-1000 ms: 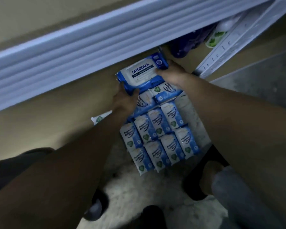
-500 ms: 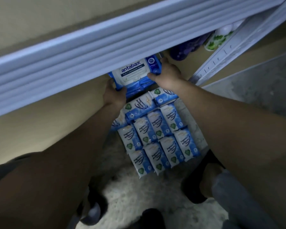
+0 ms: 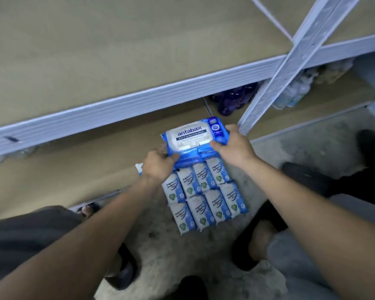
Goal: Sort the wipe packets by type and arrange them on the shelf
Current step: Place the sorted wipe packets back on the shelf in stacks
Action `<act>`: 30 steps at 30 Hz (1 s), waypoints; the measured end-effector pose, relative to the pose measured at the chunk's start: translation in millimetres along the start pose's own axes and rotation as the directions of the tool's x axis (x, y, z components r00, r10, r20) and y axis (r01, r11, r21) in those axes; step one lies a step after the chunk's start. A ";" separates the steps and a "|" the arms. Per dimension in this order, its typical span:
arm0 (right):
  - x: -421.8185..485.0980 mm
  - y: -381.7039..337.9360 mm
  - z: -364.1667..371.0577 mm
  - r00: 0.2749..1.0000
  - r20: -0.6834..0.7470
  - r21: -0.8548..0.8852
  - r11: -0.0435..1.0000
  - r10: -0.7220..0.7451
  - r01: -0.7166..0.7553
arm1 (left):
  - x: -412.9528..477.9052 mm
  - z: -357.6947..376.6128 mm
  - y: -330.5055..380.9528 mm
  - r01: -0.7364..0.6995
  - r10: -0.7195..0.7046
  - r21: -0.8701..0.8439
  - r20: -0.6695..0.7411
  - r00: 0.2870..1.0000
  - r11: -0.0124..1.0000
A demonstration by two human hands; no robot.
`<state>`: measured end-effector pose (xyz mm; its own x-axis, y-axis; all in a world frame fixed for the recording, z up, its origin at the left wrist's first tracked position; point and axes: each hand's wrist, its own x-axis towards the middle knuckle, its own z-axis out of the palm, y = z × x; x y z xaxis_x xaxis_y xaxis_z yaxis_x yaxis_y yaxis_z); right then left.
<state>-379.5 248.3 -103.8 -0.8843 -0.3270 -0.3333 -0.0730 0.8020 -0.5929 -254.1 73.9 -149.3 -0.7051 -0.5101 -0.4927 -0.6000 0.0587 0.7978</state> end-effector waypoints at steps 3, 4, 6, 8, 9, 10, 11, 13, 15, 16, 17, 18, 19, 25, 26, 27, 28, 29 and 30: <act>-42.6 -5.3 -20.5 1.000 -0.012 0.034 0.999 0.005 -0.004 | -37.2 -9.9 10.8 -0.017 0.018 -0.031 0.017 1.000 0.999; -55.2 -6.3 -27.2 1.000 -0.018 0.047 0.999 0.008 -0.007 | -50.0 -13.3 15.0 -0.018 0.019 -0.035 0.030 0.999 0.999; -79.1 -10.9 -43.0 0.999 -0.033 0.065 0.998 0.007 -0.004 | -74.9 -22.2 27.3 -0.051 0.052 -0.016 0.040 0.998 0.999; -102.5 -17.5 -59.2 0.998 -0.059 0.071 0.997 -0.016 0.020 | -101.8 -31.4 42.6 -0.083 0.082 0.010 0.047 0.995 0.997; -113.9 -21.5 -67.5 0.997 -0.070 0.075 0.996 -0.033 0.038 | -116.6 -36.0 50.9 -0.105 0.104 0.020 0.048 0.993 0.994; -122.7 -26.0 -75.5 0.996 -0.076 0.082 0.996 -0.039 0.046 | -126.6 -39.1 57.7 -0.129 0.128 0.023 0.055 0.990 0.991; -127.9 -26.6 -79.5 0.996 -0.079 0.095 0.995 -0.034 0.041 | -131.1 -39.1 59.9 -0.142 0.140 0.022 0.059 0.988 0.990; -149.5 -36.8 -95.4 0.994 -0.093 0.120 0.991 -0.054 0.065 | -156.5 -49.4 72.3 -0.194 0.193 0.010 0.066 0.979 0.981; -168.0 -49.6 -111.5 0.987 -0.135 0.149 0.984 -0.082 0.102 | -179.0 -61.0 86.0 -0.255 0.254 0.003 0.054 0.966 0.967; -174.8 -55.5 -118.4 0.984 -0.149 0.164 0.979 -0.098 0.122 | -189.5 -68.3 92.9 -0.270 0.270 -0.004 0.048 0.962 0.963; -180.6 -62.0 -124.2 0.981 -0.159 0.176 0.975 -0.111 0.139 | -198.2 -74.8 98.5 -0.294 0.295 -0.020 0.044 0.955 0.956; -184.8 -68.6 -129.3 0.978 -0.166 0.189 0.969 -0.129 0.160 | -205.3 -81.7 103.8 -0.317 0.318 -0.043 0.039 0.947 0.948; -187.5 -75.0 -134.0 0.974 -0.171 0.201 0.963 -0.147 0.181 | -211.6 -88.6 109.4 -0.333 0.336 -0.074 0.030 0.942 0.940; -184.0 -115.9 -140.8 0.956 -0.191 0.277 0.922 -0.224 0.271 | -231.5 -129.7 134.7 -0.416 0.412 -0.021 -0.097 0.906 0.909; -180.3 -122.9 -137.9 0.954 -0.194 0.295 0.914 -0.229 0.280 | -230.0 -136.2 137.3 -0.416 0.414 0.015 -0.140 0.899 0.909; -177.0 -130.6 -134.5 0.950 -0.198 0.302 0.907 -0.242 0.294 | -228.1 -143.1 139.8 -0.415 0.416 0.042 -0.179 0.892 0.909; -172.7 -137.7 -130.4 0.945 -0.198 0.297 0.903 -0.259 0.310 | -223.4 -149.8 140.9 -0.413 0.414 0.050 -0.203 0.887 0.909; -169.8 -146.5 -126.6 0.942 -0.194 0.287 0.903 -0.273 0.320 | -217.4 -156.6 141.8 -0.405 0.406 0.048 -0.215 0.888 0.913; -165.4 -154.4 -122.7 0.940 -0.188 0.274 0.904 -0.285 0.329 | -210.1 -163.1 142.0 -0.399 0.398 0.045 -0.225 0.889 0.916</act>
<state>-278.6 239.9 132.8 -0.8970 -0.4419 -0.0062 -0.2306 0.4800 -0.8464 -129.5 49.4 124.1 -0.7810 -0.6232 -0.0421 -0.2853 0.2960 0.9116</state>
